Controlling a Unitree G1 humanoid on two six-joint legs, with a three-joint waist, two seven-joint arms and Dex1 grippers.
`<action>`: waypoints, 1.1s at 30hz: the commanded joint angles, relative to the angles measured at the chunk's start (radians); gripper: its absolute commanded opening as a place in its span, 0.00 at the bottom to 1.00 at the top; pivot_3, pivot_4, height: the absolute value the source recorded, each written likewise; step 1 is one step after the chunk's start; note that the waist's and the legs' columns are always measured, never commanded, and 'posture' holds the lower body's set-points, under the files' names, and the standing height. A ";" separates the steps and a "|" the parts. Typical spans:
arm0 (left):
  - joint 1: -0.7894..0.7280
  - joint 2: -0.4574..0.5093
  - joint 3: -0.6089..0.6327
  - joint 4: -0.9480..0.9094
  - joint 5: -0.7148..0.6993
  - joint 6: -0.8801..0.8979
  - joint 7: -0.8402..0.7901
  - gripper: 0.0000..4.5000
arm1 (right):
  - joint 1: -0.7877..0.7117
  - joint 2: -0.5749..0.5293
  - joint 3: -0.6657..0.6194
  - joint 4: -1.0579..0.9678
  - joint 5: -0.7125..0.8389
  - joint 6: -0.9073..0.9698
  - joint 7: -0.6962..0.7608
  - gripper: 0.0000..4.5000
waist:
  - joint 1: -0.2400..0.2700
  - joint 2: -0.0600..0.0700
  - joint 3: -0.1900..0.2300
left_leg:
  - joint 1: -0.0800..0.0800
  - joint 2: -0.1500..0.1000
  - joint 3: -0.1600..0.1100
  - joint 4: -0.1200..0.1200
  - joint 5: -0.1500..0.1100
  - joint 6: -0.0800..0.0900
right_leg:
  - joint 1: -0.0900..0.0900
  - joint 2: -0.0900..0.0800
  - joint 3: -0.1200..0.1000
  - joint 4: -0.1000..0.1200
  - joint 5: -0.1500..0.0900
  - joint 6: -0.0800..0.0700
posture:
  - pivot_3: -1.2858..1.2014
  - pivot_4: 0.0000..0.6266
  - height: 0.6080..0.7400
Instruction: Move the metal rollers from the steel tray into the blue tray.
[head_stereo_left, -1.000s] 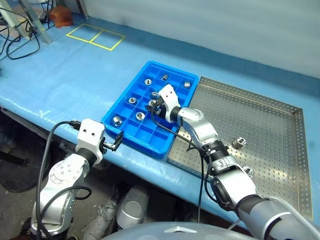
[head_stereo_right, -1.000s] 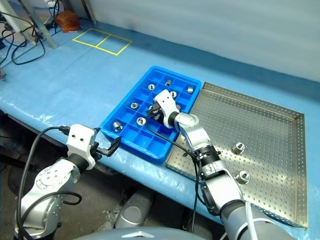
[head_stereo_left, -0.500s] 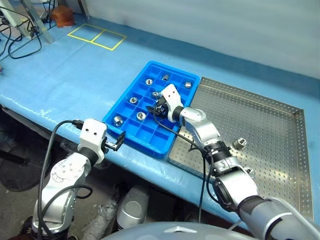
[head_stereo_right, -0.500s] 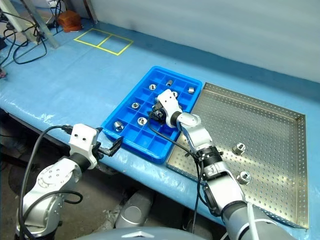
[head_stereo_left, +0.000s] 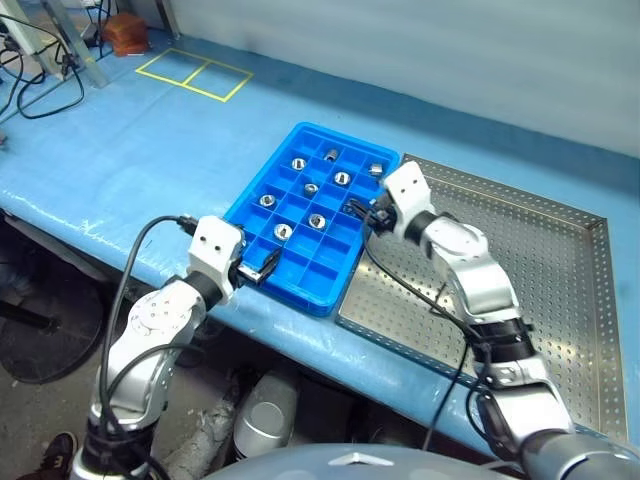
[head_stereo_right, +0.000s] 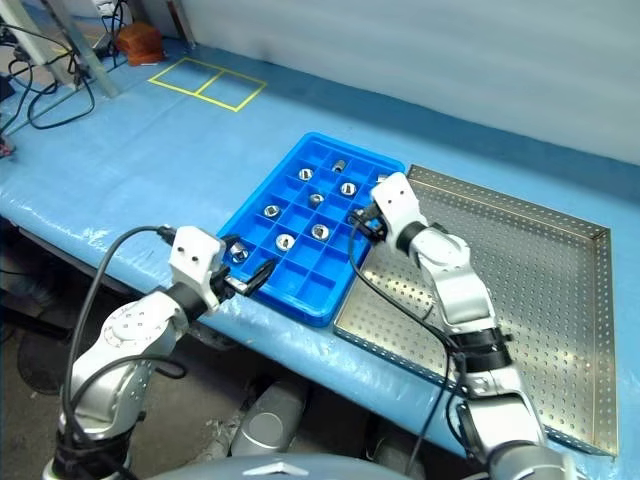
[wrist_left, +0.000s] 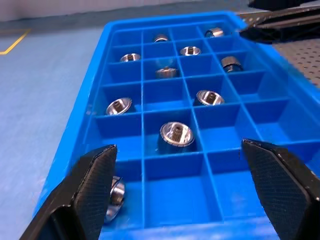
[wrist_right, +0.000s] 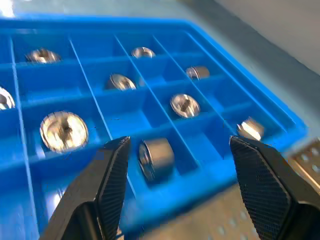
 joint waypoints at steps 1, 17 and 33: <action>-0.094 -0.029 -0.060 0.050 -0.011 -0.063 -0.034 0.97 | 0.062 -0.065 -0.079 -0.133 -0.021 0.097 -0.032 0.74 | -0.013 0.001 0.000 | -0.001 0.000 0.000 0.001 0.000 0.000 | 0.000 0.000 0.000 0.000 0.000 0.001 | 0.63 0.24 1.00; -0.200 -0.030 -0.181 0.186 0.004 -0.132 -0.127 0.97 | 0.223 -0.011 -0.204 -0.219 0.019 0.275 -0.166 0.74 | -0.275 0.001 -0.001 | 0.005 0.000 0.000 0.006 -0.001 0.006 | 0.010 0.001 0.004 -0.001 0.003 0.003 | 0.59 0.24 1.00; -0.194 -0.026 -0.198 0.186 0.018 -0.132 -0.131 0.97 | 0.194 0.024 -0.214 -0.254 0.072 0.251 -0.184 0.74 | -0.365 0.001 -0.001 | 0.010 -0.001 0.000 0.006 0.000 0.008 | 0.014 0.000 0.005 0.000 0.004 0.003 | 0.59 0.24 1.00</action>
